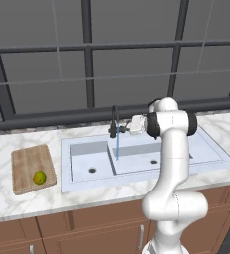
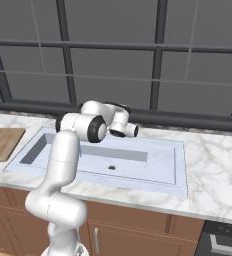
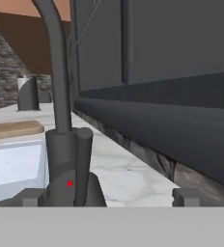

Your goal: Pick the pear from the sink and place it on the cutting board to airdry. Then turn off the sink faucet.

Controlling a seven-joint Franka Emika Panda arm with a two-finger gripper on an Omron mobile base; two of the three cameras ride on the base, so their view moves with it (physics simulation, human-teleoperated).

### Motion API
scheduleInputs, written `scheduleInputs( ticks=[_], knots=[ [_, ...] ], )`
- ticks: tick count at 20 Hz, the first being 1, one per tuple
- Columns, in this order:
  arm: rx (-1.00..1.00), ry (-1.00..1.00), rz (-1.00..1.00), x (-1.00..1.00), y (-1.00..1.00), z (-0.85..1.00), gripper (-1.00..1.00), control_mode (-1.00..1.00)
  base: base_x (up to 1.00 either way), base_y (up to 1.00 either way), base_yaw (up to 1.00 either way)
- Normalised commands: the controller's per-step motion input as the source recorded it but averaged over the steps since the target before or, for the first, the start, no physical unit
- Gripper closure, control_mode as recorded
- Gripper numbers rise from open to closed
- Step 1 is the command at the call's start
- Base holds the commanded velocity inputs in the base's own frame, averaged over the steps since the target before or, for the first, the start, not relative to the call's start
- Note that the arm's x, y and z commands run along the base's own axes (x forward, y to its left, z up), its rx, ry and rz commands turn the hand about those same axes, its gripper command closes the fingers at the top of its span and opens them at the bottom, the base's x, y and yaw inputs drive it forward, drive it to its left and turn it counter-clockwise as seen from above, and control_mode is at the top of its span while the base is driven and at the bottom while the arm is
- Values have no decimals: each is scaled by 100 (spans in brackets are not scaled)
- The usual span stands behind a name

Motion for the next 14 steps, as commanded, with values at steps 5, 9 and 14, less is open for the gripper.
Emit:
scheduleInputs(
  ticks=[5, 9, 14],
  knots=[
    [0, 0, 2, 21, 7, 0, -100, -100, 0, 0, 0],
    [1, 0, 3, 12, 14, 3, -100, -100, 0, 0, 0],
    [2, 0, 3, 9, 14, 22, -100, -100, 0, 0, 0]
  ],
)
